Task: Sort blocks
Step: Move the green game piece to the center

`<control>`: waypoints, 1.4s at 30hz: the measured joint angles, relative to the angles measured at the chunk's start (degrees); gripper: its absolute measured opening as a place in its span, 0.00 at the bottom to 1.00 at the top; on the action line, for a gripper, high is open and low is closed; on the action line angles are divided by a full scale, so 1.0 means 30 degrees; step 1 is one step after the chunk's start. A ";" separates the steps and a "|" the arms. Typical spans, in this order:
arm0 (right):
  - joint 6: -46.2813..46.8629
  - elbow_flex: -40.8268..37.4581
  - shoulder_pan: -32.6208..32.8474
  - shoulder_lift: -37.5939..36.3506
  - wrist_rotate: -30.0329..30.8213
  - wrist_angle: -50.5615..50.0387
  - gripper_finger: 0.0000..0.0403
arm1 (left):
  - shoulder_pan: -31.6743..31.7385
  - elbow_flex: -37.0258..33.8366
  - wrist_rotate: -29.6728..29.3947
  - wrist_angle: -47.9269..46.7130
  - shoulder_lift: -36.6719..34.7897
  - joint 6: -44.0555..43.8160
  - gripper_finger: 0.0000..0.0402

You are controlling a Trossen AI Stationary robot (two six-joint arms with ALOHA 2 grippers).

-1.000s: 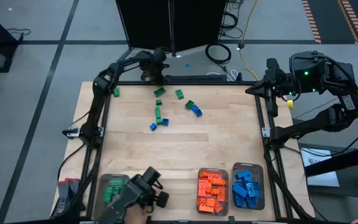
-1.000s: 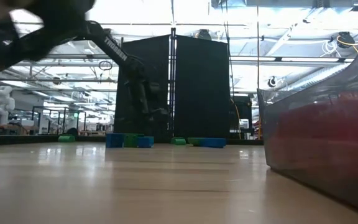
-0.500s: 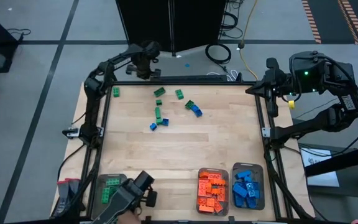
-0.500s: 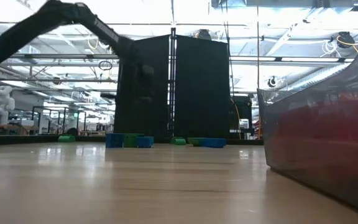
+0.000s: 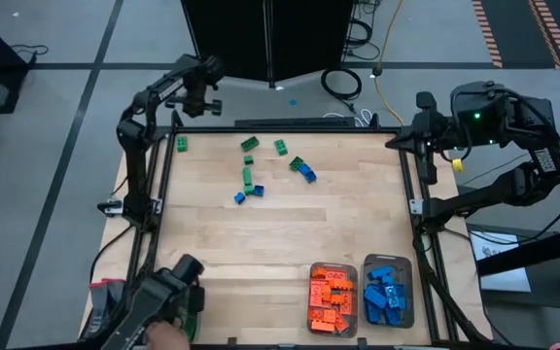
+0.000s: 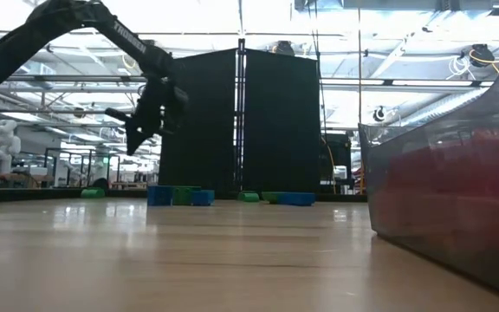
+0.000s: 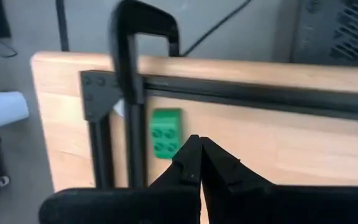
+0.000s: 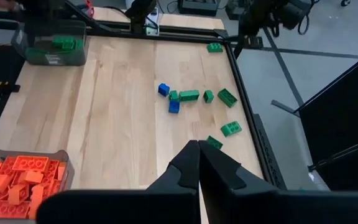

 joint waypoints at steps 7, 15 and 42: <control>0.0175 0.0000 -0.0001 0.0000 0.0000 -0.0498 0.00 | 0.0809 -0.0330 -0.0618 -0.0983 0.0000 0.0008 0.00; -0.0046 0.0000 0.0000 0.0000 0.0000 -0.0781 0.00 | 0.0758 -0.2042 -0.1537 -0.1256 -0.0007 0.0171 0.00; -0.4961 -0.4587 -0.0339 -0.1256 -0.0043 0.5696 0.00 | -0.1486 -0.3213 0.4565 -0.0331 -0.1907 0.1068 0.00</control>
